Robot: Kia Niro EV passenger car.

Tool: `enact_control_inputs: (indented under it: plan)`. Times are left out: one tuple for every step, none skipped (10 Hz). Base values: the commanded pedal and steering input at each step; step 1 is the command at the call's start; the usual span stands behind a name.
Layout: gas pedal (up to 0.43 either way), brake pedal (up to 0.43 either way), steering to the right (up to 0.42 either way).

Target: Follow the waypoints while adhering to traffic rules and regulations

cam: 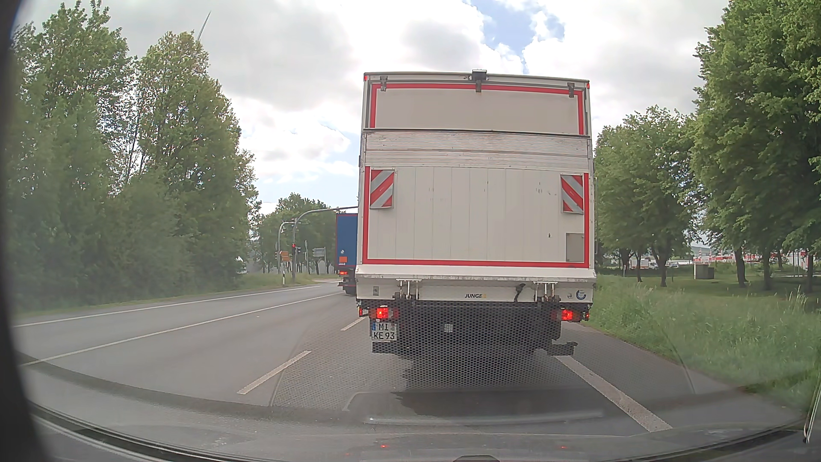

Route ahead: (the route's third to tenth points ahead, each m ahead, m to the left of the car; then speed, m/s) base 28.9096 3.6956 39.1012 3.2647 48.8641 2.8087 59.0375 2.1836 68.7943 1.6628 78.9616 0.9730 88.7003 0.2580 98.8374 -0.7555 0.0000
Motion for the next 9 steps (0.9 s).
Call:
enact_control_inputs:
  plan:
    - [0.000,0.000,0.000]
    - [0.000,0.000,0.000]
    - [0.000,0.000,0.000]
    - [0.000,0.000,0.000]
    - [0.000,0.000,0.000]
    - [0.000,0.000,0.000]
    - [0.000,0.000,0.000]
    - [0.000,0.000,0.000]
    - [0.000,0.000,0.000]
